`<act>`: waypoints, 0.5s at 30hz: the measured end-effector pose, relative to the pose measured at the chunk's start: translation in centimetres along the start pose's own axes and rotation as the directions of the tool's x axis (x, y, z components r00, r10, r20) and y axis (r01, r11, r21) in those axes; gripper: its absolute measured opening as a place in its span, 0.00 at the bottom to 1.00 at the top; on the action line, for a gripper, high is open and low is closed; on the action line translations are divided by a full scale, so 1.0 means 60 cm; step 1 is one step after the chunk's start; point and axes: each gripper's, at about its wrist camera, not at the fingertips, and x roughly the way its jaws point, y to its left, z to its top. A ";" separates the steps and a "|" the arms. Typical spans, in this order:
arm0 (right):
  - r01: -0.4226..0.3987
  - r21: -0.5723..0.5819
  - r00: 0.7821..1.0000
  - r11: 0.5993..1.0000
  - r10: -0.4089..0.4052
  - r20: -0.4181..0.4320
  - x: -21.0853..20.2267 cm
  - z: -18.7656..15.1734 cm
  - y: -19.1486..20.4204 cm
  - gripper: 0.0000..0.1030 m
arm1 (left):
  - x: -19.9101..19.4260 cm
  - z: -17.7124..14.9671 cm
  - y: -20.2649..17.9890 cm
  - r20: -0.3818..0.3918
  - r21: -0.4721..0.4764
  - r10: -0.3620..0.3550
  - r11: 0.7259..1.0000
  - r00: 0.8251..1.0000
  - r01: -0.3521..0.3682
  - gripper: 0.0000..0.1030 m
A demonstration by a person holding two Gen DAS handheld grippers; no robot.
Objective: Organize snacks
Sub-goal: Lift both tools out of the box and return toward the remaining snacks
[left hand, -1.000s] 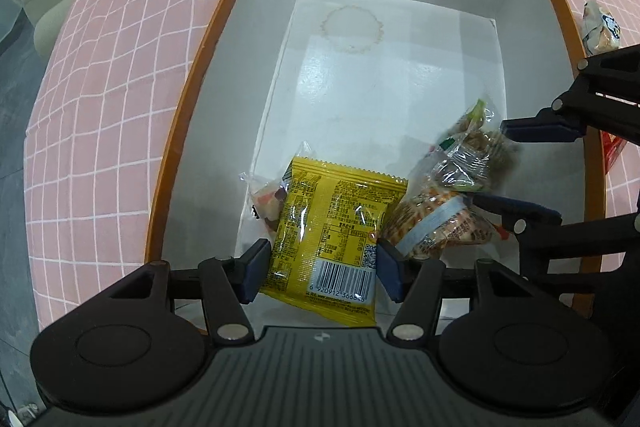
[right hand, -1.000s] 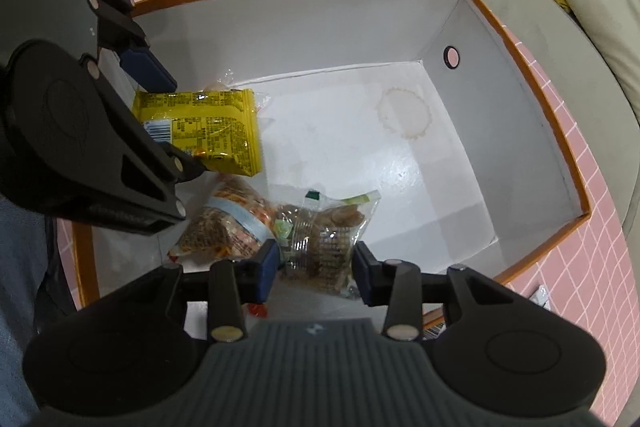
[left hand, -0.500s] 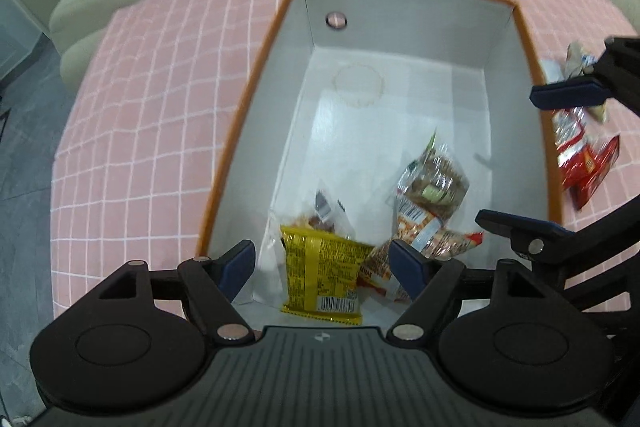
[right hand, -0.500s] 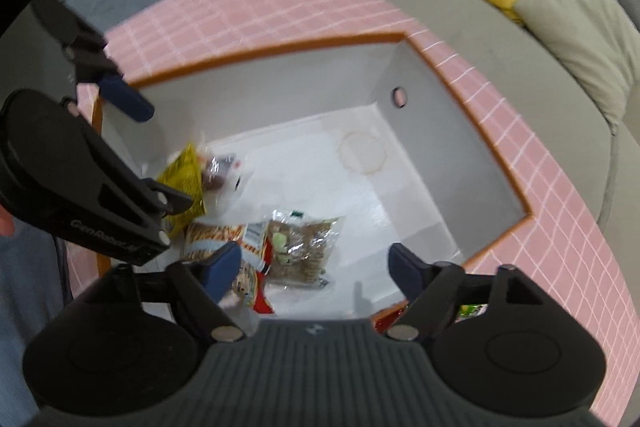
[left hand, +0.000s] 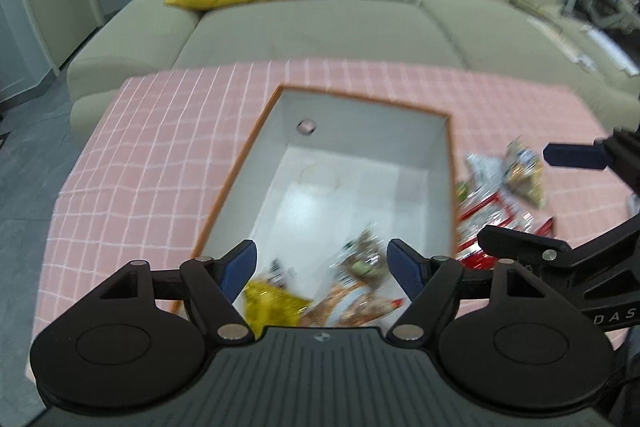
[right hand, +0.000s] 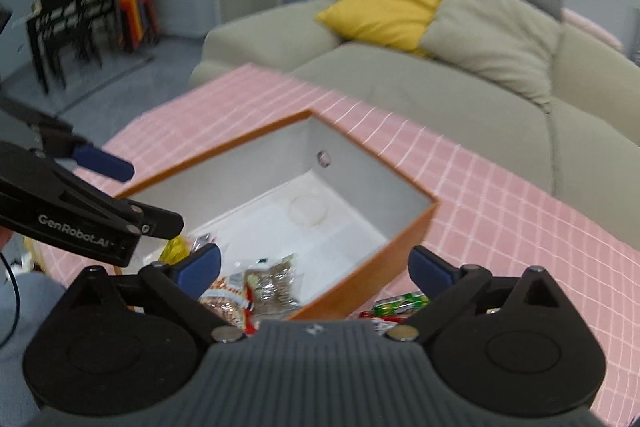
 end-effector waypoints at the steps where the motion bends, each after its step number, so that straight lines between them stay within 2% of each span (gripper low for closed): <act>1: 0.012 0.015 1.000 1.000 -0.012 0.024 -0.012 -0.006 -0.007 0.96 | -0.007 -0.001 -0.007 0.023 -0.003 -0.007 1.000 1.000 0.007 0.84; 5: 0.043 0.057 0.992 0.997 -0.049 0.114 -0.057 -0.036 -0.032 0.96 | -0.031 -0.003 -0.042 0.106 -0.005 -0.010 1.000 0.994 0.010 0.83; 8: 0.054 0.090 0.990 0.995 -0.064 0.123 -0.081 -0.060 -0.049 0.96 | -0.045 -0.003 -0.071 0.151 -0.008 -0.030 0.999 0.988 0.032 0.83; 13: 0.125 0.175 0.977 0.976 -0.152 0.150 -0.114 -0.109 -0.081 0.96 | -0.052 -0.011 -0.124 0.184 -0.020 -0.035 0.999 0.982 0.039 0.83; 15: 0.136 0.207 0.975 0.969 -0.168 0.143 -0.123 -0.125 -0.095 0.96 | -0.047 -0.017 -0.146 0.190 -0.020 -0.045 0.999 0.981 0.050 0.78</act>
